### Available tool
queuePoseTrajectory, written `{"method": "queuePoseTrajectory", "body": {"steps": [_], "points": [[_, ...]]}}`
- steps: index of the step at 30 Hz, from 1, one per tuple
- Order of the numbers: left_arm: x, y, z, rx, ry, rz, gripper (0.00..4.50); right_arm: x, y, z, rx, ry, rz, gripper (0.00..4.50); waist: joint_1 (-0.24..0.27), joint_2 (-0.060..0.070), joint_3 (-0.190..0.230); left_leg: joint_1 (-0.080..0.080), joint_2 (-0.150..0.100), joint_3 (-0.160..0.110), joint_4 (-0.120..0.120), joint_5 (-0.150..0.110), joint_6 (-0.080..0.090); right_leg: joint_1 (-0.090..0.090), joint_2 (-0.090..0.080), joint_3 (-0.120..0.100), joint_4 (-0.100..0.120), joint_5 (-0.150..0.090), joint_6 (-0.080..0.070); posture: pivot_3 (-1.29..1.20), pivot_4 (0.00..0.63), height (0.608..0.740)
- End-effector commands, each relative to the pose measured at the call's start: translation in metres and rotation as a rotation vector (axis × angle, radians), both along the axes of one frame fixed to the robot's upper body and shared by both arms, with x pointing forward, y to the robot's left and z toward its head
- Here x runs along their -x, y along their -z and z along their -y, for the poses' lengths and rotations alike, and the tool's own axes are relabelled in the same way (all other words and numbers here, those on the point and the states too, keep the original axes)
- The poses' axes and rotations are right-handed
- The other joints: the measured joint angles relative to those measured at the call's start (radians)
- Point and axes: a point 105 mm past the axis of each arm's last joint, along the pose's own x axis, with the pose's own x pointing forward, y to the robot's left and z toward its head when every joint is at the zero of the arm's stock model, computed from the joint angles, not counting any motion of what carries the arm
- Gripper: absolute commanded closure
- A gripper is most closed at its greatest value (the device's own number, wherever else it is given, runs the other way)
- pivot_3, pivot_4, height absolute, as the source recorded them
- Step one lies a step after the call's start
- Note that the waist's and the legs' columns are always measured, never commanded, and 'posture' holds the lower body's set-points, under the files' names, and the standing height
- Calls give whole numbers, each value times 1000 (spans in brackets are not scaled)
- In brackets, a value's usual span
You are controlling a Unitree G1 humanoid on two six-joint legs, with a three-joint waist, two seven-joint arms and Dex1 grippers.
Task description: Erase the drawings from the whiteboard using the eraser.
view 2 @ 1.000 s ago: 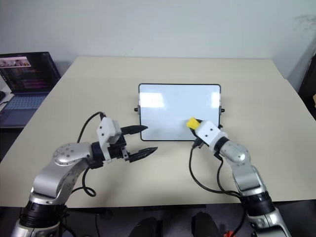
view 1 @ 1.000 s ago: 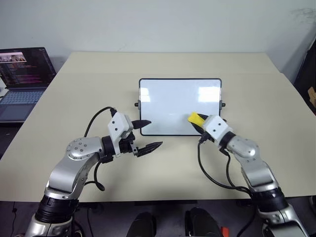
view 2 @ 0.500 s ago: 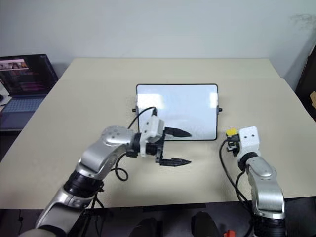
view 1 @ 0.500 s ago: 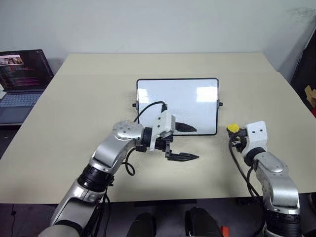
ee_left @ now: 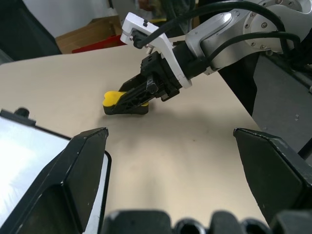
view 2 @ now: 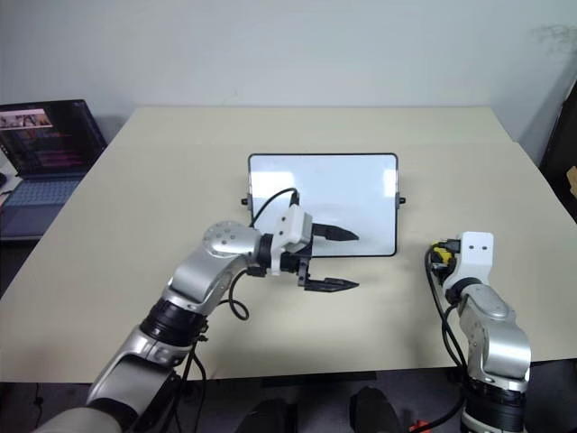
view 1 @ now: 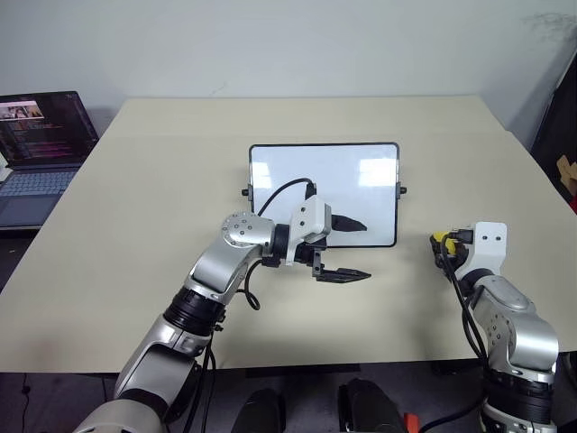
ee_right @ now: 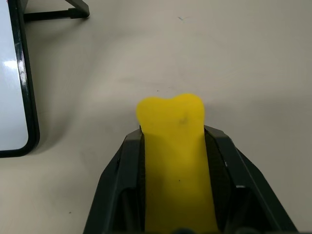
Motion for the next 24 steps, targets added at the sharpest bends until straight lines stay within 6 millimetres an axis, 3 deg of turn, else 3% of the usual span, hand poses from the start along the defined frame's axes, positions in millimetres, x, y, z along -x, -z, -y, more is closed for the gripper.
{"method": "queuePoseTrajectory", "body": {"steps": [1, 7, 10, 15, 19, 24], "points": [[5, -15, 3, 53, -2, 51, 0, -5, -13, 4, 10, 7, 50, 1981, 1, 0, 0, 0, 0, 0, 0, 0, 0, 0, 0, 0, 0, 0, 0, 0, 150, 740], [9, -12, 3, 68, -20, 35, 0, -10, -18, 12, 23, 34, 76, 58, 1, 0, 0, 0, 0, 0, 0, 0, 0, 0, 0, 0, 0, 0, 0, 0, 150, 740], [7, -12, -2, 74, -55, 40, 0, -11, -35, 9, -22, 38, 140, 58, -1, 0, 0, 0, 0, 0, 0, 0, 0, 0, 0, 0, 1, 0, 0, 0, 150, 740], [-12, -14, -42, 154, -320, 42, 0, 1, -71, -37, -61, -119, 304, 58, -3, 2, -1, 1, 2, 0, 0, 0, 0, 0, 0, 1, 1, 0, 0, 0, 150, 740], [-25, -11, -91, 264, -668, 40, 0, 19, -64, -60, 67, -208, 357, 58, 2, 2, -1, 0, 1, -1, 0, 0, 0, 0, -4, 1, 0, 0, 0, 0, 150, 740], [-21, -2, -146, 329, -1056, 95, 0, 39, -44, -65, 75, -203, 397, 58, 6, 2, -1, 0, -1, -1, 0, 0, 0, 0, -7, 1, -1, -1, 1, 0, 150, 740]]}}
